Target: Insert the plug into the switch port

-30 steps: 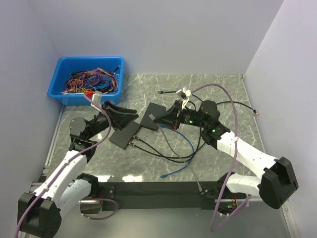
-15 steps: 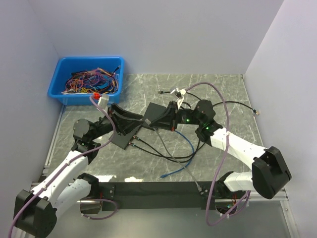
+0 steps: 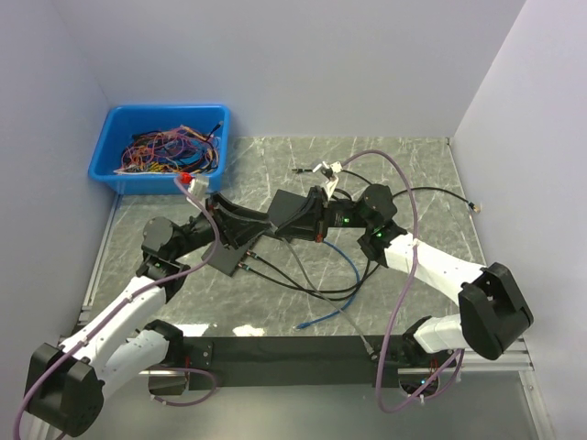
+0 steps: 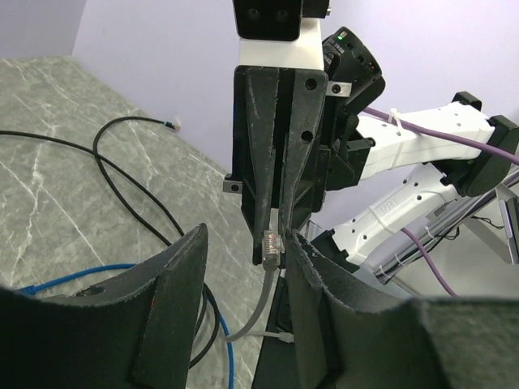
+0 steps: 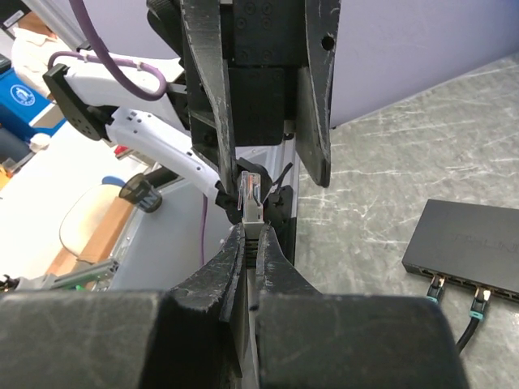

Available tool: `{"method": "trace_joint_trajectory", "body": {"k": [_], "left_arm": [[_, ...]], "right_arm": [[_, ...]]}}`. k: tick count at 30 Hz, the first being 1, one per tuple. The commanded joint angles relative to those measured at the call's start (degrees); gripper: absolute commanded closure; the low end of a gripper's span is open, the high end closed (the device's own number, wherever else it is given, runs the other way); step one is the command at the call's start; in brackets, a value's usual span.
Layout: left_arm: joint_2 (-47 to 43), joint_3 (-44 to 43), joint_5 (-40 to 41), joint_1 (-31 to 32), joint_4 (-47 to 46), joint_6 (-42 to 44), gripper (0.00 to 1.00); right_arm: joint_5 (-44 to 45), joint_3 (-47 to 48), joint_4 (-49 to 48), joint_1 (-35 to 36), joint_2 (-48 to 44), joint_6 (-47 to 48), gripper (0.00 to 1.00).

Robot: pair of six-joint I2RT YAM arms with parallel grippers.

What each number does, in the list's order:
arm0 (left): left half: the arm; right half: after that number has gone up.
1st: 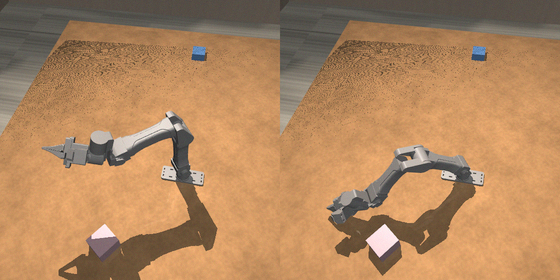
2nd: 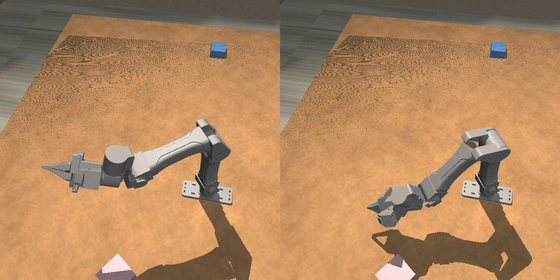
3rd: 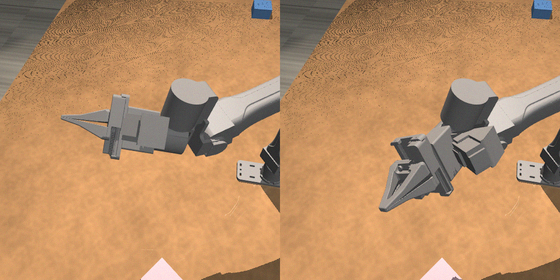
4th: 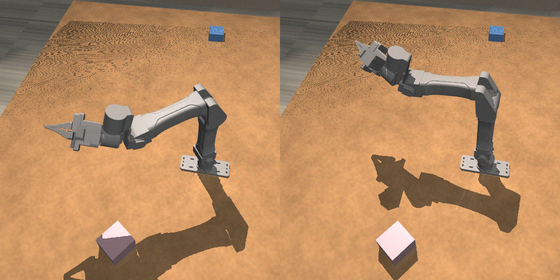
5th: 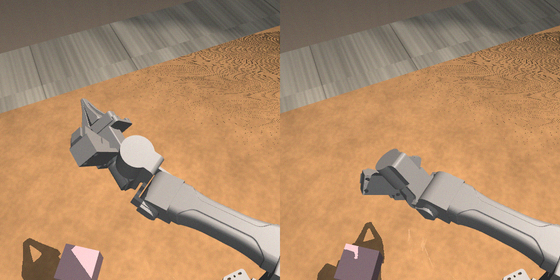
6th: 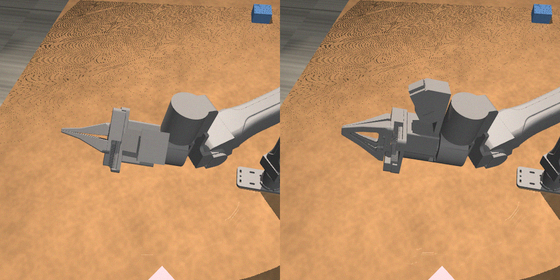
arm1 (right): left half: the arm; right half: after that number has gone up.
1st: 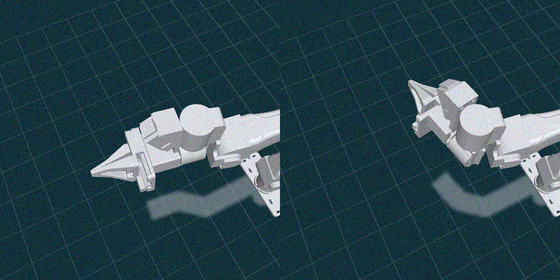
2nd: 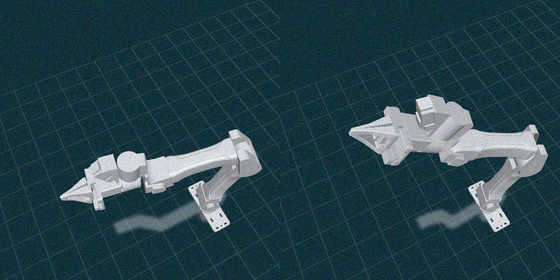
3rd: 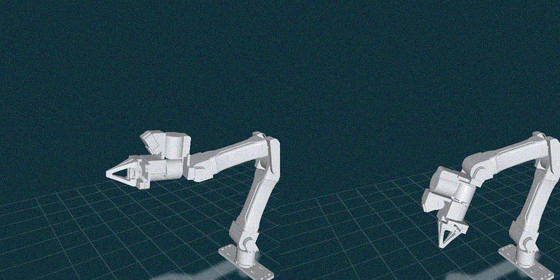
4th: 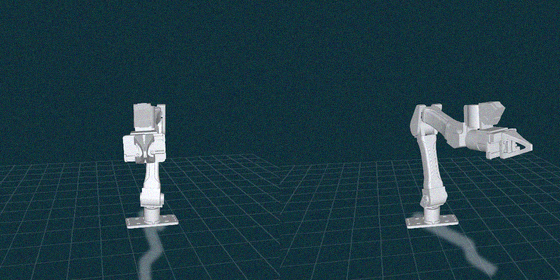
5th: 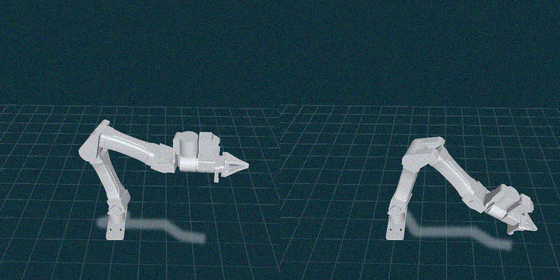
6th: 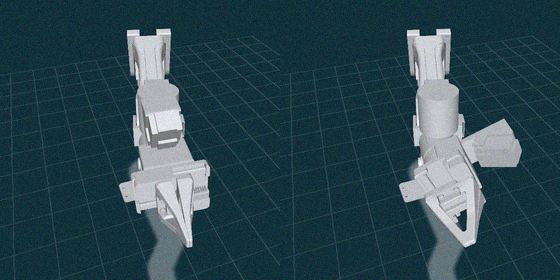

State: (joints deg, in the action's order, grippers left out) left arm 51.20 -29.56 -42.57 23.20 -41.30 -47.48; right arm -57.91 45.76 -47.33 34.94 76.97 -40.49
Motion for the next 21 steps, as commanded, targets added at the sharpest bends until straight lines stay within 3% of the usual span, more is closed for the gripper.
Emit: {"method": "trace_joint_trajectory", "body": {"k": [1, 7, 16, 18, 19, 20, 21], "left_arm": [[0.3, -2.2, 1.3, 1.1, -0.8, 2.0, 0.51], [1.4, -2.7, 2.6, 2.0, -1.1, 2.3, 0.57], [1.7, -4.1, 4.3, 2.9, 1.3, 3.3, 0.8], [1.4, -5.2, 5.0, 2.9, 4.2, 4.5, 0.92], [1.3, -5.9, 5.7, 2.9, 5.8, 4.9, 0.95], [1.3, -6.6, 6.6, 2.9, 10.0, 6.1, 0.98], [1.1, -8.0, 8.3, 2.9, 12.0, 6.7, 0.99]], "right_arm": [[-1.0, 2.9, -2.4, -0.1, 0.1, -0.4, 1.0], [-1.0, 3.9, -1.3, 0.3, 0.6, 0.2, 1.0], [-1.0, 4.1, 1.2, 0.9, 0.8, 1.8, 1.0], [-0.6, 4.5, 2.1, 1.1, 0.6, 2.8, 1.0], [0.0, 4.8, 4.5, 1.0, 0.5, 3.4, 0.99], [1.6, 5.6, 6.4, 1.0, -0.3, 5.9, 0.83], [3.0, 6.2, 11.6, 1.0, -0.9, 7.6, 0.75]]}}
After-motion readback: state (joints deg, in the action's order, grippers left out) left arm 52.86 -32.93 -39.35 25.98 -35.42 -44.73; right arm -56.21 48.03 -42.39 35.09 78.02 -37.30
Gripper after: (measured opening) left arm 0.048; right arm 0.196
